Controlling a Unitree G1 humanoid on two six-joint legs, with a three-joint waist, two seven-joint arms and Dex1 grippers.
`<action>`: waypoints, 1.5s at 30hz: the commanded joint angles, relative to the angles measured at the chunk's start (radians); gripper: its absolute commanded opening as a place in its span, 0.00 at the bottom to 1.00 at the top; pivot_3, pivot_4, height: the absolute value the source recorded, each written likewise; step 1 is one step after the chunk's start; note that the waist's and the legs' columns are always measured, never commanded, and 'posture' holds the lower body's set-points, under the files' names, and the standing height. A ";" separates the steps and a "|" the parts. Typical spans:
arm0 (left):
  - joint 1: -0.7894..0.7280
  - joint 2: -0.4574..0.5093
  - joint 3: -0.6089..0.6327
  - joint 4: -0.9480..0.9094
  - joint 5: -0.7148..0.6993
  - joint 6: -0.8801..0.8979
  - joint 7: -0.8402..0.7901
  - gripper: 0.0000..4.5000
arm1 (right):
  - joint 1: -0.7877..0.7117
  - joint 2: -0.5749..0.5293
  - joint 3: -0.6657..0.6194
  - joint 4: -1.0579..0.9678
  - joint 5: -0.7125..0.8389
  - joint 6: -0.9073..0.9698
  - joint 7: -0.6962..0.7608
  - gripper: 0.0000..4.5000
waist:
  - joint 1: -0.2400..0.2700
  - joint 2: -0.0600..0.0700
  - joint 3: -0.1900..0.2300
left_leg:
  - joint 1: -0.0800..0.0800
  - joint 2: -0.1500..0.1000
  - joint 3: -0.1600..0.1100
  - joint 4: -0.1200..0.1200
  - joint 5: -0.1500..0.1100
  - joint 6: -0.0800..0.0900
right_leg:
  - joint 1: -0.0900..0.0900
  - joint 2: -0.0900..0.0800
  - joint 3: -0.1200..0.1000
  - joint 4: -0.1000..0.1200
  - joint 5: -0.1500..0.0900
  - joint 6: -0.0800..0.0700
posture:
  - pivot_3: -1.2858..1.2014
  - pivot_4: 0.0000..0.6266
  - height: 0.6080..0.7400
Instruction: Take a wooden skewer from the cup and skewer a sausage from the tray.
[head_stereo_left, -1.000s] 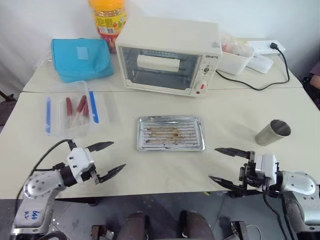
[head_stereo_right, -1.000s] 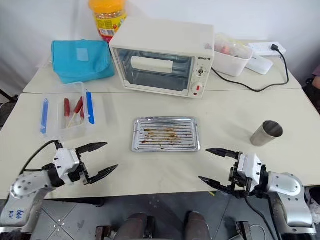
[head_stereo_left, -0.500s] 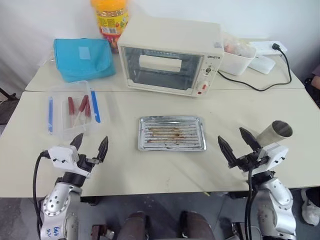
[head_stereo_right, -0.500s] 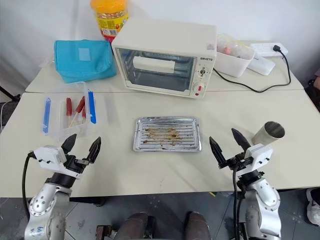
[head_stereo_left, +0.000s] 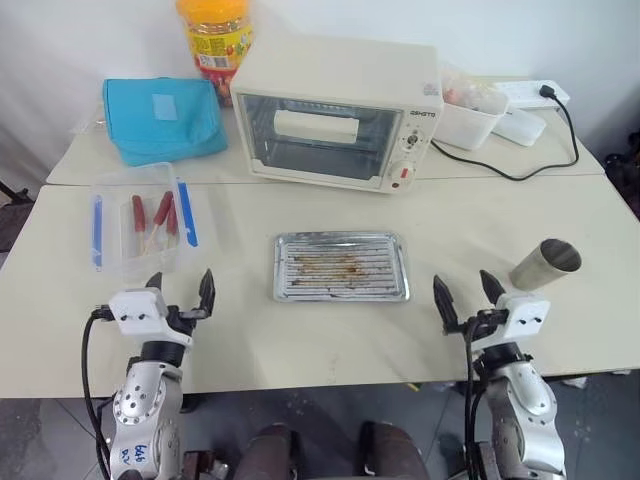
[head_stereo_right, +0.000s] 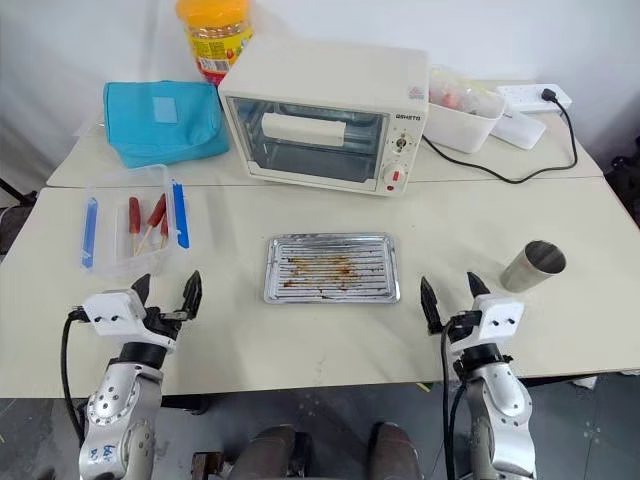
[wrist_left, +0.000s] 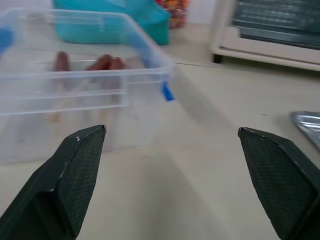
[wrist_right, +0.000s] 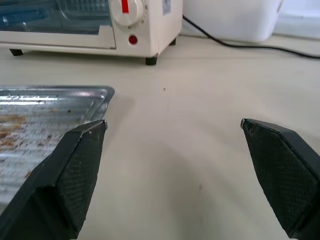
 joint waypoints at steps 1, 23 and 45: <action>0.008 0.010 0.006 -0.041 -0.005 0.005 -0.002 1.00 | -0.002 -0.022 -0.017 -0.006 0.010 0.014 -0.010 1.00 | 0.002 0.000 0.000 | 0.000 0.000 0.000 0.000 0.000 0.000 | 0.000 0.000 0.000 0.000 0.000 0.000 | 0.52 0.24 1.00; 0.041 -0.027 -0.024 -0.084 0.007 0.014 0.023 1.00 | 0.031 -0.068 -0.008 -0.032 0.108 0.001 0.127 1.00 | 0.002 0.000 0.000 | 0.000 0.000 0.000 0.000 0.000 0.000 | 0.000 0.000 0.001 0.000 0.000 0.000 | 0.52 0.24 1.00; 0.038 0.033 -0.042 -0.073 0.033 -0.011 -0.046 1.00 | 0.090 -0.087 0.027 -0.020 -0.008 -0.110 0.123 1.00 | 0.003 0.000 0.000 | 0.000 0.000 0.000 0.000 0.000 0.000 | 0.000 0.000 0.001 0.000 0.000 0.000 | 0.52 0.24 1.00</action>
